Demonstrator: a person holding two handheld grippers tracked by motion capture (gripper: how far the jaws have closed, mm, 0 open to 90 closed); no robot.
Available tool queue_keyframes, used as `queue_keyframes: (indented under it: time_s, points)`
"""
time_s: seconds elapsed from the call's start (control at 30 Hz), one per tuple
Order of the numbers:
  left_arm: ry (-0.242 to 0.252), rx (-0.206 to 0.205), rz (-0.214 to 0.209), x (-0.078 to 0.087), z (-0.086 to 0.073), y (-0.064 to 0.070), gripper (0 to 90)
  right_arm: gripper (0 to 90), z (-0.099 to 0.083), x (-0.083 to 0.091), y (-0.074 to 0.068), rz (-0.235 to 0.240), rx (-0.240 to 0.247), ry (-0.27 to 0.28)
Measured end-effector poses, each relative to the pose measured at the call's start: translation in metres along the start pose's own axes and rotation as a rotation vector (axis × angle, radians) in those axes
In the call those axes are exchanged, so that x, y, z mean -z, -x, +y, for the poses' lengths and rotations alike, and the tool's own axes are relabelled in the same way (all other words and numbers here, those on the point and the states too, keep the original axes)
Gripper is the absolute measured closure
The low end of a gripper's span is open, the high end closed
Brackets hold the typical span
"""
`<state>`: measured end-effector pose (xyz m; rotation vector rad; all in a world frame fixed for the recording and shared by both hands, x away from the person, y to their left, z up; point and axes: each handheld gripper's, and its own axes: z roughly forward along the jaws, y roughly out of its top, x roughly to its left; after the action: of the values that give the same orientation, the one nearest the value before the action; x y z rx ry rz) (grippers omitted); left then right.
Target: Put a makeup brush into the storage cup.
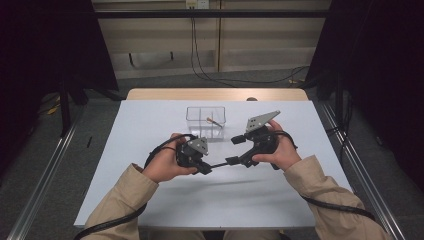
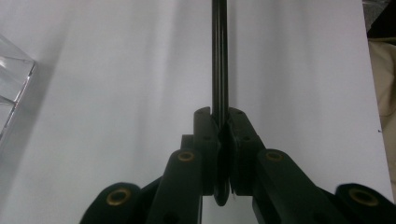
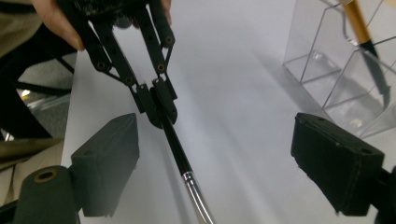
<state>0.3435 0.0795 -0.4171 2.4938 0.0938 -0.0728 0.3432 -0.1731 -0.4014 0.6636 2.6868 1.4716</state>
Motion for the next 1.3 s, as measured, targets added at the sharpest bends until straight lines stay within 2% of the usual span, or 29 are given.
queue_keyframes:
  time_s: [0.23, 0.4, 0.57, 1.0, 1.3]
  points:
    - [0.027, 0.017, 0.007, 0.002, -0.004, 0.000, 84.2, 14.4, -0.005, 0.005, 0.001, -0.017, -0.047, 0.105]
    - [0.030, 0.020, 0.007, 0.003, -0.005, 0.000, 84.2, 14.6, -0.007, 0.008, 0.001, -0.024, -0.052, 0.181]
    - [0.043, 0.029, 0.014, 0.004, -0.007, 0.001, 84.1, 14.6, -0.008, 0.010, -0.001, -0.030, -0.050, 0.232]
    - [0.064, 0.038, 0.020, 0.006, -0.009, 0.000, 84.2, 14.8, -0.007, 0.011, -0.004, -0.070, -0.030, 0.288]
    - [0.103, 0.067, 0.028, 0.006, -0.015, -0.001, 84.2, 13.8, -0.008, 0.009, -0.005, -0.066, -0.023, 0.296]
